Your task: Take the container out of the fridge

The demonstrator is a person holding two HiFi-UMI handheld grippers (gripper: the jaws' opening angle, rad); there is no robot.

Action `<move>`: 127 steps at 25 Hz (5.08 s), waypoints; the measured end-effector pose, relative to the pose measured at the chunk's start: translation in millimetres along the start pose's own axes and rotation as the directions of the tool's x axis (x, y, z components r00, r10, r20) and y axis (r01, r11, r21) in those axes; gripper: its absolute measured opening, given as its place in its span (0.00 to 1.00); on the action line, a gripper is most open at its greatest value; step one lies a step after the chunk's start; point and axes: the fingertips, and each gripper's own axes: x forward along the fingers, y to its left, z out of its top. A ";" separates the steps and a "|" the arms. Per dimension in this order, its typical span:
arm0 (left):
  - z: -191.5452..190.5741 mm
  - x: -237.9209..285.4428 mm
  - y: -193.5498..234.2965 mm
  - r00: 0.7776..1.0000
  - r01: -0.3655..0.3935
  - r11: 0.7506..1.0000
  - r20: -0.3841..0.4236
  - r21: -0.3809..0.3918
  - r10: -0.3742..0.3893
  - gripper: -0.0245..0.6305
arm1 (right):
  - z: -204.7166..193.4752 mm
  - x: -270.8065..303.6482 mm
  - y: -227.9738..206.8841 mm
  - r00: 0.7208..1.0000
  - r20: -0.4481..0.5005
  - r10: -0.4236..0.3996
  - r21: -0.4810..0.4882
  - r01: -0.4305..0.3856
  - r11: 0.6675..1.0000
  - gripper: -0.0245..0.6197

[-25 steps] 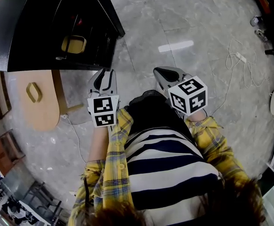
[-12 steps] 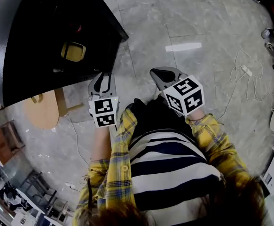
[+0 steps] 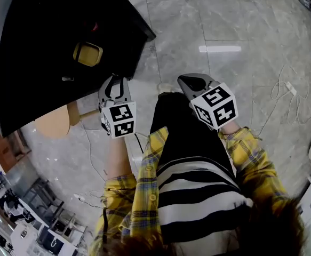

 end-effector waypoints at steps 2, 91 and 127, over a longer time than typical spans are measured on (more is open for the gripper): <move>-1.0 10.8 6.9 1.000 -0.017 1.000 -0.010 0.009 0.018 0.19 | 2.1 7.5 -2.6 1.000 -0.007 0.002 -0.005 -0.002 1.000 0.08; -56.8 151.2 40.3 0.971 0.007 1.000 -0.241 -0.019 -0.012 0.09 | 12.1 120.1 -33.7 0.998 -0.056 -0.033 0.052 0.036 0.998 0.08; 4.4 24.4 -21.5 0.961 0.262 0.954 -0.128 0.144 -0.244 0.09 | 62.0 12.7 -25.4 0.986 0.069 -0.149 0.016 0.148 0.989 0.08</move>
